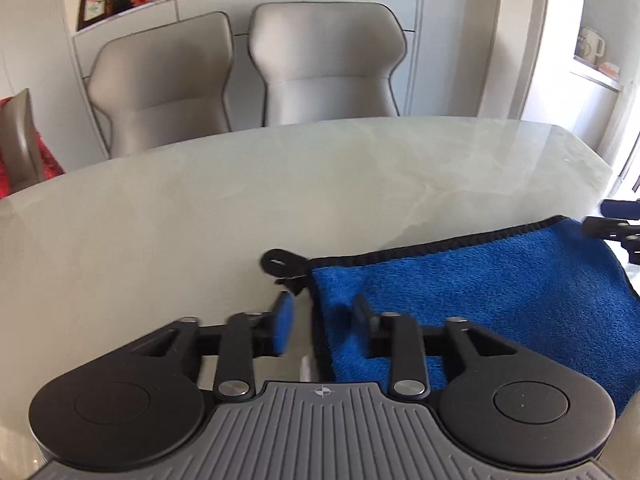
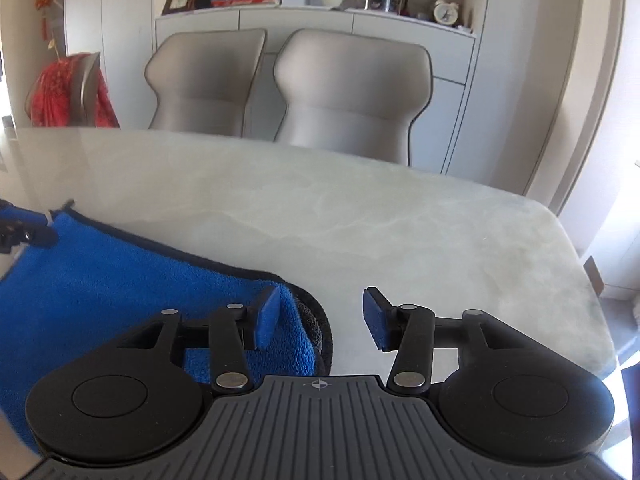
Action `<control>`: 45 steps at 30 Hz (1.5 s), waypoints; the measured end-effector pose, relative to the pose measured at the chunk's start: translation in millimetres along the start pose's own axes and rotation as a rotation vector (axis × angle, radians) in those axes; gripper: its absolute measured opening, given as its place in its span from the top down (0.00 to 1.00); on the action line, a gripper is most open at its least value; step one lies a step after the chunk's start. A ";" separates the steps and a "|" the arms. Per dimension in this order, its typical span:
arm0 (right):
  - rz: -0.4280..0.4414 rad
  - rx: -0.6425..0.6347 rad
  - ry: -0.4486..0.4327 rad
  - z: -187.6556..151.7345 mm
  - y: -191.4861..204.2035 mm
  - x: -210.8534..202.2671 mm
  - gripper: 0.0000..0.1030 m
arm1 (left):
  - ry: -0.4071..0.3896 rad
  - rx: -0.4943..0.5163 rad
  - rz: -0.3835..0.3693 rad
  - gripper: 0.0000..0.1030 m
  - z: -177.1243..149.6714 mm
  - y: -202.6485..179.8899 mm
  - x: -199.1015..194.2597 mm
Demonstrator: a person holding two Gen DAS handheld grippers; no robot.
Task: Fold towel
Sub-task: 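Open both grippers and release the folded blue towel strip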
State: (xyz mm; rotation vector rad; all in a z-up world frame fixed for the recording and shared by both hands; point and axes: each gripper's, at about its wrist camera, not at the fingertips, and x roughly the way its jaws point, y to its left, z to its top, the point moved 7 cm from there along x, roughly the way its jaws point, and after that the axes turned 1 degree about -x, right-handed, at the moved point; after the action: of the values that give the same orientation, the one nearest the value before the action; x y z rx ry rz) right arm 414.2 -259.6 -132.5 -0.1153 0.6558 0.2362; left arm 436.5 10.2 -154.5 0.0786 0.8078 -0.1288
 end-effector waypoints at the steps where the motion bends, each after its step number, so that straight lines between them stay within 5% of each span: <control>1: 0.028 0.019 -0.013 -1.3 1.6 -8.8 0.52 | -0.016 -0.004 0.005 0.47 -2.3 1.6 -8.3; 3: 0.105 0.034 -0.027 -9.1 12.0 -27.3 0.51 | -0.043 -0.014 0.006 0.41 -6.8 3.6 -23.7; 9: 0.302 0.030 0.062 -44.5 49.1 -49.6 0.43 | 0.016 -0.028 -0.212 0.36 -41.0 -34.0 -50.4; 12: 0.221 0.022 0.115 -51.6 41.6 -36.2 0.42 | 0.090 0.026 -0.184 0.36 -60.8 -44.6 -39.4; 18: 0.181 0.261 0.111 -37.7 -8.6 -14.7 0.33 | 0.082 0.065 -0.165 0.35 -64.4 -48.8 -39.8; 22: 0.165 0.297 0.142 -36.9 -18.4 -3.2 0.26 | 0.076 0.063 -0.162 0.31 -64.8 -50.8 -37.7; 33: 0.328 0.298 0.042 -9.7 1.3 -2.2 0.26 | 0.073 0.080 -0.165 0.25 -65.2 -54.8 -38.4; 37: 0.293 0.360 -0.050 6.1 -14.6 -7.7 0.26 | 0.071 0.080 -0.169 0.24 -65.1 -54.5 -37.7; 41: 0.191 0.301 -0.031 8.7 -14.3 -10.5 0.26 | 0.074 0.044 -0.180 0.24 -63.5 -51.0 -36.5; 45: 0.357 0.215 0.033 -4.1 21.5 -15.0 0.24 | 0.081 0.006 -0.190 0.24 -62.5 -47.4 -37.2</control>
State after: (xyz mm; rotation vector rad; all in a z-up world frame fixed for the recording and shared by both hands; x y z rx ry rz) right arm 394.9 -242.3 -127.2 0.2072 0.7290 0.5056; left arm 359.5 -26.0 -171.7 0.0122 0.8948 -0.3085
